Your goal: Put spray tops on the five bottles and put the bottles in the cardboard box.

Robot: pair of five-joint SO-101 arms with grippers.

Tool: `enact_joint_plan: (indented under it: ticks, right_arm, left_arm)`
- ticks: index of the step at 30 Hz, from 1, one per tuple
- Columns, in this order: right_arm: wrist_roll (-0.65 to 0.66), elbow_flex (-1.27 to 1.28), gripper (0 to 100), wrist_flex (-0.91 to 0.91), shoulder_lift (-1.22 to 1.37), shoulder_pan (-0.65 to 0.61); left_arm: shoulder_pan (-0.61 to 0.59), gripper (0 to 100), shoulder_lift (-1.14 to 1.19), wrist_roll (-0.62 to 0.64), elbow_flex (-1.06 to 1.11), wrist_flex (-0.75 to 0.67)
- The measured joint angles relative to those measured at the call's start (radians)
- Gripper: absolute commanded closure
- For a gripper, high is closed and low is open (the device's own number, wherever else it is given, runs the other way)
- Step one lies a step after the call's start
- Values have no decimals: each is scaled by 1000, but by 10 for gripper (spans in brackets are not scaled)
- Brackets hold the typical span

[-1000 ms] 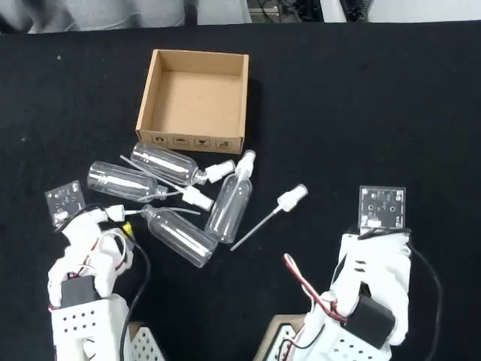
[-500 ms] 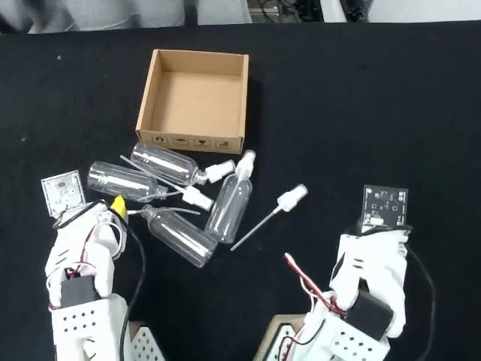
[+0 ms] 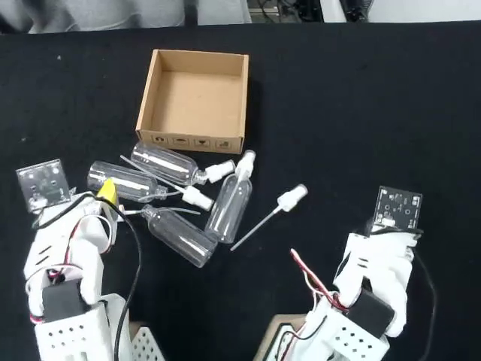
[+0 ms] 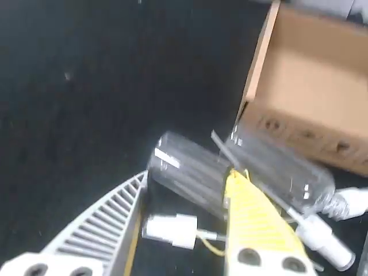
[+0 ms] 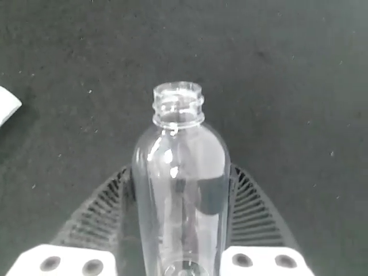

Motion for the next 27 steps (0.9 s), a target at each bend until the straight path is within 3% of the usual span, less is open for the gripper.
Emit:
enact_joint_plan:
  ticks: [3,7,13,19,27]
  right_arm:
    - [-14,2,910,0,0,0]
    - [-29,2,910,0,0,0]
    - [-31,2,910,0,0,0]
    - [-31,2,910,0,0,0]
    - [-31,2,910,0,0,0]
  left_arm:
    - [12,802,2,-14,-29,17]
    - [95,802,2,-94,-61,68]
    - [233,847,20,-110,-150,150]
    - [376,862,230,-169,-278,183]
    - [460,848,506,-172,-440,183]
